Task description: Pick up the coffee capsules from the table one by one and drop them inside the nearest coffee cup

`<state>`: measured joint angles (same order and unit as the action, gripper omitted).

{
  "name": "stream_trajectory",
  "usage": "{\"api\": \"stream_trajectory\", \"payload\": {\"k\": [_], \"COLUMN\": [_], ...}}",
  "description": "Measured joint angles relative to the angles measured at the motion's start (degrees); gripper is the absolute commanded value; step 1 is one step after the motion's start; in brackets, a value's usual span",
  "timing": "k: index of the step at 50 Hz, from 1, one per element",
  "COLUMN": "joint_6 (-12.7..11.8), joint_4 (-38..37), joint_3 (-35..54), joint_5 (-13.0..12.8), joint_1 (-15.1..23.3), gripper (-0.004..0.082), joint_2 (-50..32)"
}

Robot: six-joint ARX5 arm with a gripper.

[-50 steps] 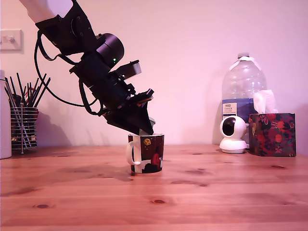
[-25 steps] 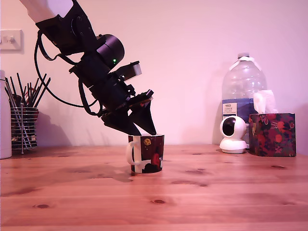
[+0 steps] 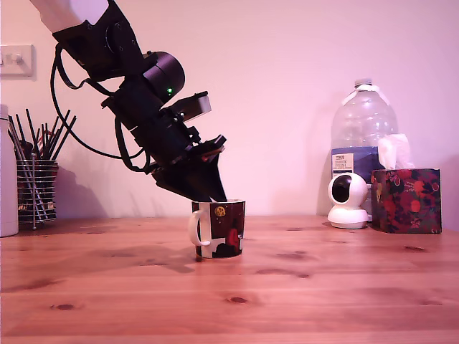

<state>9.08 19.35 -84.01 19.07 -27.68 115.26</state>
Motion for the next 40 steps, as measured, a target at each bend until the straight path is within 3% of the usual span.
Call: {"api": "stream_trajectory", "payload": {"k": [11, 22, 40], "joint_6": [0.55, 0.55, -1.66], "joint_4": [-0.26, -6.51, -13.42], "joint_3": [0.02, 6.47, 24.59], "joint_5": [0.83, 2.93, 2.95], "joint_1": [0.11, 2.05, 11.50], "gripper": [-0.0023, -0.0023, -0.0023], "joint_2": [-4.11, -14.97, -25.46]}}
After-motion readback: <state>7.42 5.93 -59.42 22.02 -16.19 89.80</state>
